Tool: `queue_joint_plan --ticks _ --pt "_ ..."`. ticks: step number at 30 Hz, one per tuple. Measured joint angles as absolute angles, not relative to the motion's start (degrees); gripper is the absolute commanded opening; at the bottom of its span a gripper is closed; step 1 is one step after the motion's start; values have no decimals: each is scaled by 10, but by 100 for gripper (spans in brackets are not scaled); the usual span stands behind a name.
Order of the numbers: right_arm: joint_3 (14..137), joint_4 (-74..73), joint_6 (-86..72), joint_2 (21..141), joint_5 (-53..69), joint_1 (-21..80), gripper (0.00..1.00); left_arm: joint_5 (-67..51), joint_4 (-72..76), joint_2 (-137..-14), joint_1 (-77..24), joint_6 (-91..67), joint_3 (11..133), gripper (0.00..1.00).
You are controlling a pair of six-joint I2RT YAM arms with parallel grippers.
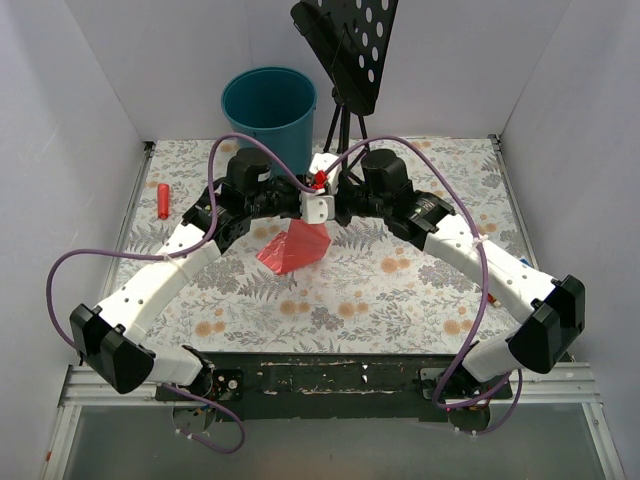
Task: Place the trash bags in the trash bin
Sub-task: Unfold the trash bag at the center of the board.
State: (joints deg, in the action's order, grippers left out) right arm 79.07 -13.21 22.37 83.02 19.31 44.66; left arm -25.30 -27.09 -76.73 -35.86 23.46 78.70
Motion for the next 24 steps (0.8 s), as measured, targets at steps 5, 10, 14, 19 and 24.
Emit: queue_joint_plan --ticks 5,10,14,19,24 --pt "801 -150 202 831 198 442 1 -258 -254 -763 -357 237 766 0" --pt "801 -154 180 835 223 408 1 -250 -248 -750 -363 269 742 0" --pt "801 -149 170 846 236 378 1 -248 -246 -739 -373 289 724 0" --pt "801 -152 149 848 264 383 1 -213 -193 -731 -376 308 671 0" --pt "800 -154 134 846 276 403 1 -159 -121 -751 -378 314 657 0"
